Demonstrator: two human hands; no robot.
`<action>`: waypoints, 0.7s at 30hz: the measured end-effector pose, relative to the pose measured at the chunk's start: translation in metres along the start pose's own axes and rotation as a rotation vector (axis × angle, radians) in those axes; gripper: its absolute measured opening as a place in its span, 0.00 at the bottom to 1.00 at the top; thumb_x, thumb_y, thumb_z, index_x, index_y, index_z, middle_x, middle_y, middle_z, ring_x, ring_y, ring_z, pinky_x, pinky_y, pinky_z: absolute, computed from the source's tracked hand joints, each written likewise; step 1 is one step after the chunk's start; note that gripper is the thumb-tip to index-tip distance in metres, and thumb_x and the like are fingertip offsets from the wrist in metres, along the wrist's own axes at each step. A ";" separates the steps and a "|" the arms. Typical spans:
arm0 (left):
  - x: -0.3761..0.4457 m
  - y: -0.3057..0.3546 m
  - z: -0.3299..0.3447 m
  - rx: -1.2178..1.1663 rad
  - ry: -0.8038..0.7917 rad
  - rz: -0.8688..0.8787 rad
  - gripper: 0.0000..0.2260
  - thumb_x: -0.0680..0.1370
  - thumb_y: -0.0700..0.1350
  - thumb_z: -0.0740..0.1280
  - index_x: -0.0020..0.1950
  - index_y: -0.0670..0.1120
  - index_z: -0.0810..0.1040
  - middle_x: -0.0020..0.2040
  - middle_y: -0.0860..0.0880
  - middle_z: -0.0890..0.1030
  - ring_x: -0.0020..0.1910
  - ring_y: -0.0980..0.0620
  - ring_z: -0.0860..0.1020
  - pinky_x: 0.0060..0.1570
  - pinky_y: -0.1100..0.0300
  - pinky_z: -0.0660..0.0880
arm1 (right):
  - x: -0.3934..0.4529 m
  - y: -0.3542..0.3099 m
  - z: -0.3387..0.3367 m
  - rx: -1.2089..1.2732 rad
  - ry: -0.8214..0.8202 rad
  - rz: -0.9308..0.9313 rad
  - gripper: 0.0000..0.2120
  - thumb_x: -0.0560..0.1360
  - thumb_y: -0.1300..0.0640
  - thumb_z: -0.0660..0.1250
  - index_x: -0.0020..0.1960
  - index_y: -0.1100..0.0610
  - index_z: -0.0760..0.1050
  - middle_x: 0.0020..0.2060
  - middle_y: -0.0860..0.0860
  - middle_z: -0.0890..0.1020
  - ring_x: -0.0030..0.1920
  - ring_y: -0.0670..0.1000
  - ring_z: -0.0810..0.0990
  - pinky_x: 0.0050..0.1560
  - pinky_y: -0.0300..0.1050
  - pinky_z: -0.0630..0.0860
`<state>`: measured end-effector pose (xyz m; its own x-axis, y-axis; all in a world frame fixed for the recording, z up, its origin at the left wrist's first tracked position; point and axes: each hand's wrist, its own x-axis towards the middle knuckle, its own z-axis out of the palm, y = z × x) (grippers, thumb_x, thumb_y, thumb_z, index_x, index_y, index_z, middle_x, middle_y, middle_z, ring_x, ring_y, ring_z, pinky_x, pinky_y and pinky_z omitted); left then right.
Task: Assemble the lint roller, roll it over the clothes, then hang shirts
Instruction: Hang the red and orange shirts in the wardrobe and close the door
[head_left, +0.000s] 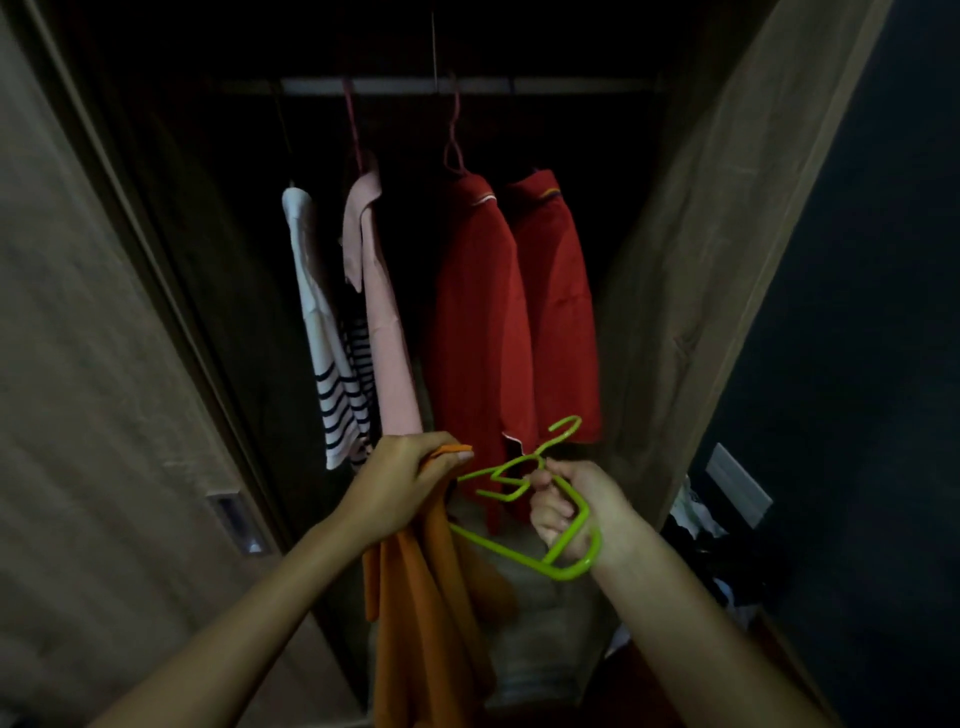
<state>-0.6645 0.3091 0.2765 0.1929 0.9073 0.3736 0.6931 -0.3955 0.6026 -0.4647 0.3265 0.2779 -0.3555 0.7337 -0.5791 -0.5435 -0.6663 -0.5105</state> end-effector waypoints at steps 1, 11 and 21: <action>-0.004 -0.003 0.000 -0.005 -0.009 -0.004 0.06 0.78 0.50 0.65 0.47 0.54 0.81 0.40 0.59 0.83 0.42 0.64 0.80 0.39 0.71 0.72 | 0.000 0.003 0.004 0.024 -0.013 0.000 0.18 0.82 0.58 0.49 0.35 0.58 0.63 0.15 0.48 0.66 0.10 0.43 0.57 0.11 0.30 0.51; -0.029 -0.004 -0.006 -0.094 -0.058 -0.057 0.07 0.79 0.47 0.63 0.49 0.52 0.81 0.43 0.60 0.82 0.44 0.63 0.80 0.44 0.72 0.73 | 0.007 0.004 0.042 0.468 0.085 -0.164 0.04 0.79 0.66 0.61 0.51 0.65 0.74 0.40 0.60 0.77 0.20 0.49 0.79 0.18 0.36 0.73; -0.035 -0.003 -0.007 -0.222 0.053 -0.157 0.12 0.80 0.51 0.61 0.47 0.49 0.82 0.43 0.52 0.84 0.45 0.58 0.81 0.47 0.61 0.76 | -0.023 -0.006 0.053 0.666 -0.121 -0.105 0.06 0.79 0.67 0.57 0.51 0.67 0.72 0.28 0.62 0.76 0.18 0.45 0.75 0.18 0.32 0.71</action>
<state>-0.6782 0.2774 0.2669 0.0550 0.9535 0.2964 0.5415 -0.2779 0.7935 -0.4936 0.3212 0.3279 -0.3369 0.8255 -0.4527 -0.9177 -0.3955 -0.0381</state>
